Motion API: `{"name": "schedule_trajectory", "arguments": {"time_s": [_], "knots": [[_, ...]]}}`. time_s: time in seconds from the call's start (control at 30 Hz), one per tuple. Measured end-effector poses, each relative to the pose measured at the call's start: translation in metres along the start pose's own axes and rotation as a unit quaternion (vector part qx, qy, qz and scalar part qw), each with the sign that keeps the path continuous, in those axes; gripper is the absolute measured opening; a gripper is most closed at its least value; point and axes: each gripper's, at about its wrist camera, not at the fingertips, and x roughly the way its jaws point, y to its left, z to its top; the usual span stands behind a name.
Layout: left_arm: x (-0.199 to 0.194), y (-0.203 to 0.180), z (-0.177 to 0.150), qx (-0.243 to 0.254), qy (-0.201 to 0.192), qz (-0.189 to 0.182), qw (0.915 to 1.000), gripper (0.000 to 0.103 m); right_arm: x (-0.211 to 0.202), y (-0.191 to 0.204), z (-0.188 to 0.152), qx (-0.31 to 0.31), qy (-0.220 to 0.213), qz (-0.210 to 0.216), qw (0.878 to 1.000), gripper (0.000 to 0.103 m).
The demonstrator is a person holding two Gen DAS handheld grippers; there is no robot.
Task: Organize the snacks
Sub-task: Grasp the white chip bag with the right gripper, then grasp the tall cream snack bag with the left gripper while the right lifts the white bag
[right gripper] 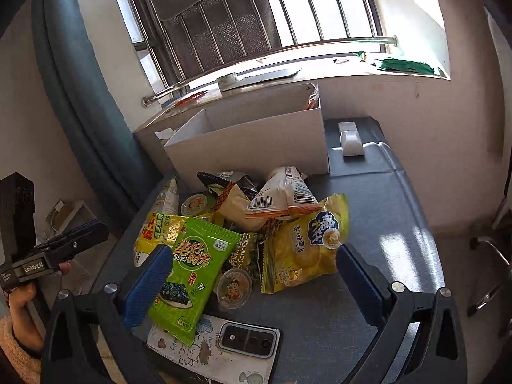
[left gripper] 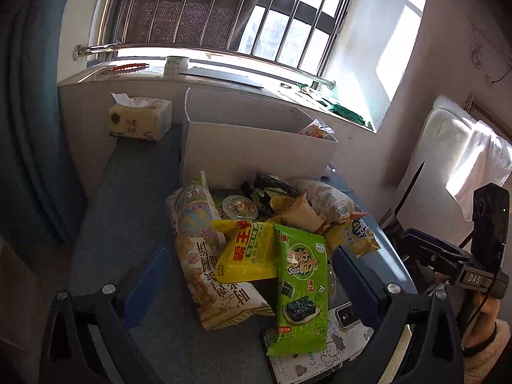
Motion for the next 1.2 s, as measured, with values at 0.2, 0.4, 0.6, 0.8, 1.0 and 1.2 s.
{"name": "schedule_trajectory", "arguments": {"time_s": [0.2, 0.4, 0.6, 0.8, 1.0, 1.2], "knots": [[-0.007, 0.011, -0.006, -0.02, 0.001, -0.004, 0.9998, 0.103, 0.066, -0.022, 0.047, 0.03, 0.078, 0.025, 0.996, 0.103], [-0.014, 0.025, -0.005, -0.035, -0.007, -0.002, 0.9994, 0.103, 0.139, -0.047, 0.084, 0.055, 0.163, 0.017, 0.985, 0.103], [-0.005, 0.046, -0.005, -0.075, 0.004, -0.011, 0.9971, 0.103, 0.189, -0.062, 0.08, 0.103, 0.251, 0.03, 0.962, 0.065], [0.013, 0.067, -0.007, -0.123, 0.028, -0.023, 0.9917, 0.103, 0.169, -0.058, 0.076, 0.081, 0.23, 0.047, 0.969, 0.043], [0.041, 0.084, 0.002, -0.157, 0.067, -0.031, 0.9849, 0.103, 0.109, -0.05, 0.091, 0.069, 0.144, 0.081, 0.984, 0.043], [0.092, 0.102, 0.03, -0.199, 0.115, -0.056, 0.9717, 0.103, 0.05, -0.038, 0.09, 0.048, 0.076, 0.103, 0.991, 0.043]]}}
